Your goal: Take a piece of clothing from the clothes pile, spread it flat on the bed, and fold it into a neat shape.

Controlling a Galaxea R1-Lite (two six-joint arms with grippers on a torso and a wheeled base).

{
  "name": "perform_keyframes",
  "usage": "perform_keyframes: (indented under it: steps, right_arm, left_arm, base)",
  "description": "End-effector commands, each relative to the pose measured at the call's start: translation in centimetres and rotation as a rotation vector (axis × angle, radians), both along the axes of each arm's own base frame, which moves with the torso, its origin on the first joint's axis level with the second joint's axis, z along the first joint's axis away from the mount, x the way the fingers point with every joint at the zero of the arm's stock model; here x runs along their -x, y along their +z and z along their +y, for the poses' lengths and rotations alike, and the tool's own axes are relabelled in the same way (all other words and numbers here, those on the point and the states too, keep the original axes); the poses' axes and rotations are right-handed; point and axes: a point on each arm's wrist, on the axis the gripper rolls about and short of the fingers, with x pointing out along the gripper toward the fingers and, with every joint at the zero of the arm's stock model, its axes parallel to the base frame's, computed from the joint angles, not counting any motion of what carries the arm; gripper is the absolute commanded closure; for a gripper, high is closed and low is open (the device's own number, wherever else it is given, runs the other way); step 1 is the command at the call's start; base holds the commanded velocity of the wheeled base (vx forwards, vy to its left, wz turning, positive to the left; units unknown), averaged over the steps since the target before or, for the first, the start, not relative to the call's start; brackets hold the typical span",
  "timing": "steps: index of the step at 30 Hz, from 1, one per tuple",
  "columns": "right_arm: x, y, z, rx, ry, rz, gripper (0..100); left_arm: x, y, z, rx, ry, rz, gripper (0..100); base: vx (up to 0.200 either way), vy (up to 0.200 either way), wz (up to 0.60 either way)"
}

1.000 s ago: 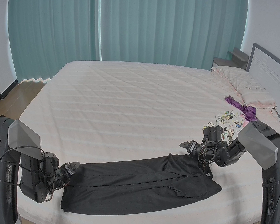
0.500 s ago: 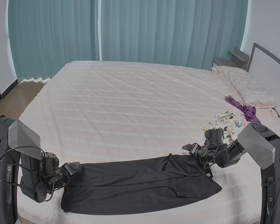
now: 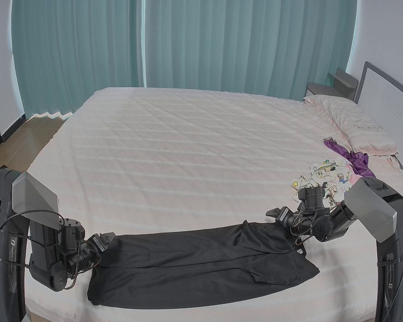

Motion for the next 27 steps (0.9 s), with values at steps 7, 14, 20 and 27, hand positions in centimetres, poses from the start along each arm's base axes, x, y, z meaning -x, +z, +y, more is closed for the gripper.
perform_keyframes:
  steps: [7,14,20,27]
  right_arm:
    - [0.0,0.2,-0.3,-0.046,-0.042,0.010,100]
    - [0.2,1.1,-0.9,-0.091,-0.095,0.005,100]
    - [0.6,0.6,-1.0,-0.091,-0.092,0.025,100]
    - [0.8,0.9,-1.3,-0.086,-0.096,0.019,0]
  left_arm:
    - [0.0,-0.1,0.0,-0.001,0.000,0.001,0]
    - [0.0,-0.1,0.0,0.000,0.002,0.001,0]
    - [0.0,-0.1,0.0,-0.002,0.000,0.003,0]
    - [0.0,0.0,0.0,-0.002,0.000,0.001,0]
  base:
    - [0.000,0.000,0.00]
    - [0.000,0.000,0.00]
    - [0.000,0.000,0.00]
    - [0.000,0.000,0.00]
